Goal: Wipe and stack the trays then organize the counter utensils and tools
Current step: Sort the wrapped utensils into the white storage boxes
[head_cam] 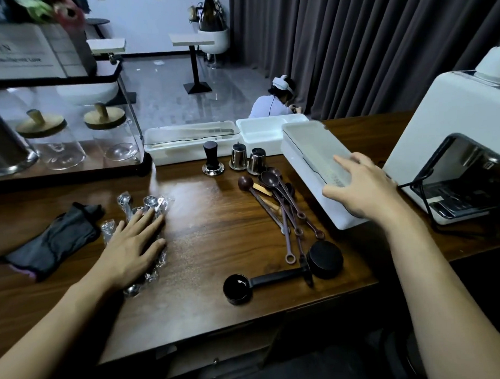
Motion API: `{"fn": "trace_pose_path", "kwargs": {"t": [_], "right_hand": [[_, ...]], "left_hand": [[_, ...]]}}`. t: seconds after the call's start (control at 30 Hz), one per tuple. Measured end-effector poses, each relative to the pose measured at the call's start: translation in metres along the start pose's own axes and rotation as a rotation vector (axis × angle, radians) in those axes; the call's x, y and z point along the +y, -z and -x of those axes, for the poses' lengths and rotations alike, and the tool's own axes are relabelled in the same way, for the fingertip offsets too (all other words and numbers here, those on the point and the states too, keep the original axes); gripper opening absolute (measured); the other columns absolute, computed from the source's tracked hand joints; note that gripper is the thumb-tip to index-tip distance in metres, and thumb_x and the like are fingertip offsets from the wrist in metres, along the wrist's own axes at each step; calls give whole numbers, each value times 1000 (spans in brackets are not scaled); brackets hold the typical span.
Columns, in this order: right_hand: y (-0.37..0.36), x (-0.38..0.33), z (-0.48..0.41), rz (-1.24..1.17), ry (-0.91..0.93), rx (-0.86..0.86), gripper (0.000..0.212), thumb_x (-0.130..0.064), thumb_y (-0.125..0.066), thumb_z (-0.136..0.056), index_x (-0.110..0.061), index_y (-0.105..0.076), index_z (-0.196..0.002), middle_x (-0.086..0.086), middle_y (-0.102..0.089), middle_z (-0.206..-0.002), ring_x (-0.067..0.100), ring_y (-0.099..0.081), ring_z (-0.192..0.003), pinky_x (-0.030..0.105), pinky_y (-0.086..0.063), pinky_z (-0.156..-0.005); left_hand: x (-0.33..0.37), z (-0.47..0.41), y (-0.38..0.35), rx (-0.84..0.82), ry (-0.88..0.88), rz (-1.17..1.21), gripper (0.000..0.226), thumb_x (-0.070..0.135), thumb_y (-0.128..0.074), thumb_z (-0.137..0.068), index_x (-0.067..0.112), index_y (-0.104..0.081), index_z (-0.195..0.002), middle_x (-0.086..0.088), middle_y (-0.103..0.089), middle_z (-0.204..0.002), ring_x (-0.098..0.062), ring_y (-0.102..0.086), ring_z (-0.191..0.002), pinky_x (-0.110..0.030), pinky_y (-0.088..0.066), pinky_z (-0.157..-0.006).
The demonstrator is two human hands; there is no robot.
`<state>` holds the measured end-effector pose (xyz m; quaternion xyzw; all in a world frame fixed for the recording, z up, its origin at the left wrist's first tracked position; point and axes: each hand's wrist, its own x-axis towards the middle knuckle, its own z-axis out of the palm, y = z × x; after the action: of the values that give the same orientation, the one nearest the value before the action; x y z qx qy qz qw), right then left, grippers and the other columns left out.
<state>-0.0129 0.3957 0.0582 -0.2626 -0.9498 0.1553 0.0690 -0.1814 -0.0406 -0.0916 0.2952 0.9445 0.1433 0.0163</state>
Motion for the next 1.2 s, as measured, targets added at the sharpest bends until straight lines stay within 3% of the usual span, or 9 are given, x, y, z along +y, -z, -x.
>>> {"fn": "trace_pose_path", "kwargs": {"t": [0.1, 0.27, 0.47, 0.6, 0.73, 0.87, 0.97, 1.1, 1.2], "right_hand": [[2, -50, 16, -26, 109, -22, 87, -64, -48, -71, -40, -30, -154, -7, -23, -160, 27, -36, -138, 51, -30, -104], [-38, -134, 43, -9, 270, -123, 89, -66, -52, -71, -44, -27, -153, -7, -22, -159, 26, -31, -137, 48, -30, -96], [-92, -194, 59, 29, 241, -169, 77, -63, -54, -76, -38, -36, -147, 1, -27, -155, 33, -31, -132, 52, -27, -98], [-114, -209, 65, 55, 153, -154, 79, -64, -52, -78, -37, -34, -150, 2, -22, -158, 35, -28, -135, 53, -26, -99], [-120, -217, 66, 32, 112, -112, 67, -60, -54, -80, -34, -46, -141, 5, -30, -153, 35, -33, -132, 53, -28, -98], [-124, -221, 64, -25, 92, -111, 69, -66, -52, -83, -34, -47, -144, 2, -35, -155, 34, -35, -137, 55, -34, -105], [-120, -226, 64, -103, 95, -76, 63, -61, -53, -88, -33, -48, -145, 0, -50, -148, 31, -43, -135, 56, -37, -107], [-112, -232, 65, -128, 107, -55, 54, -50, -55, -92, -34, -52, -144, 1, -59, -141, 31, -53, -127, 46, -44, -105], [-113, -234, 64, -123, 100, -44, 54, -52, -56, -89, -37, -54, -141, 4, -63, -136, 33, -56, -124, 45, -49, -99]], "left_hand": [[2, 0, 2, -5, -1, 6, 82, 73, -13, -89, 32, -19, -160, 9, -3, -168, -12, 8, -155, -46, 2, -127], [0, 3, 5, 5, 18, 13, 84, 72, -12, -89, 31, -21, -161, 7, -5, -168, -13, 5, -156, -47, -1, -127], [-4, 12, 5, 48, 16, 37, 81, 68, -16, -92, 27, -25, -161, 2, -11, -169, -16, -1, -157, -47, -1, -128], [-2, 13, 6, 64, 8, 45, 82, 69, -15, -91, 28, -22, -162, 2, -12, -169, -16, -1, -157, -44, 0, -128], [-2, 12, 6, 56, 2, 50, 80, 67, -17, -92, 29, -20, -162, 2, -11, -170, -17, 1, -157, -40, 5, -127], [-3, 12, 4, 58, -13, 68, 75, 63, -21, -94, 29, -22, -162, 2, -11, -170, -17, 2, -157, -41, 5, -127], [-4, 12, 3, 69, -25, 74, 70, 60, -29, -100, 33, -11, -163, 2, -11, -170, -19, 1, -158, -43, 4, -127], [4, 10, 15, 20, -53, 87, 75, 54, -38, -104, 42, 10, -160, 1, -6, -171, -24, 4, -158, -50, 5, -126], [15, 0, 31, 30, -136, 73, 69, 50, -36, -106, 45, 8, -159, 4, -5, -171, -24, 5, -158, -54, 8, -124]]}}
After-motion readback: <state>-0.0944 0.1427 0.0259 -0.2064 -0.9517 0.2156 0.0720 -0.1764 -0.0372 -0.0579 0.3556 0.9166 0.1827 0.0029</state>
